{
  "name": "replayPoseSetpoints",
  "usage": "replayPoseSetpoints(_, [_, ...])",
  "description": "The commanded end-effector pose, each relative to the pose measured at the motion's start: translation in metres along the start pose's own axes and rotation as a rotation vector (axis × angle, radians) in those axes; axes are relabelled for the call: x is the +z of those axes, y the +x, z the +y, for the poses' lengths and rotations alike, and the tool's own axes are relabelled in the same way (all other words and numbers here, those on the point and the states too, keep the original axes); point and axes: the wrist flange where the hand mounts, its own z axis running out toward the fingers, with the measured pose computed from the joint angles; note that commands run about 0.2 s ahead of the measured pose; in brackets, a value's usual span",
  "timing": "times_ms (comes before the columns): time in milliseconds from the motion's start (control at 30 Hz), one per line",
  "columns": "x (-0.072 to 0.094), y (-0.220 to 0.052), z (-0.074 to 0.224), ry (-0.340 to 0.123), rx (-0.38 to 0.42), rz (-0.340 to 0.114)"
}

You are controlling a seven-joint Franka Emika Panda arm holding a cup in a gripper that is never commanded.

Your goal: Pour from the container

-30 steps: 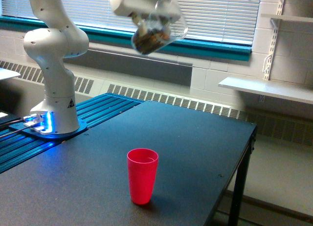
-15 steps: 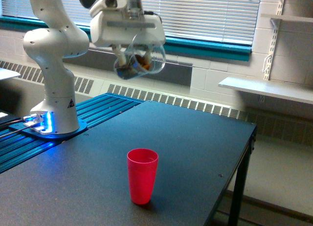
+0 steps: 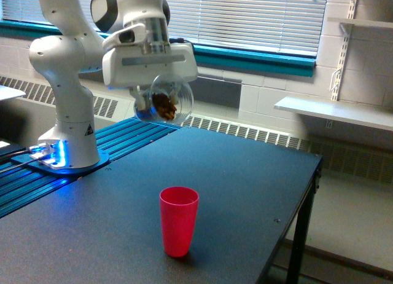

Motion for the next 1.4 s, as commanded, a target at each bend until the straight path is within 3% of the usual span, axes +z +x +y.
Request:
replayPoseSetpoints(33, [0.012,-0.001,0.0,-0.005,-0.028,-0.022])
replayPoseSetpoints(667, [0.058,-0.004,-0.006,-0.06,-0.038,-0.102])
replayPoseSetpoints(1400, [0.083,-0.001,-0.002,-0.147,-0.001,-0.125])
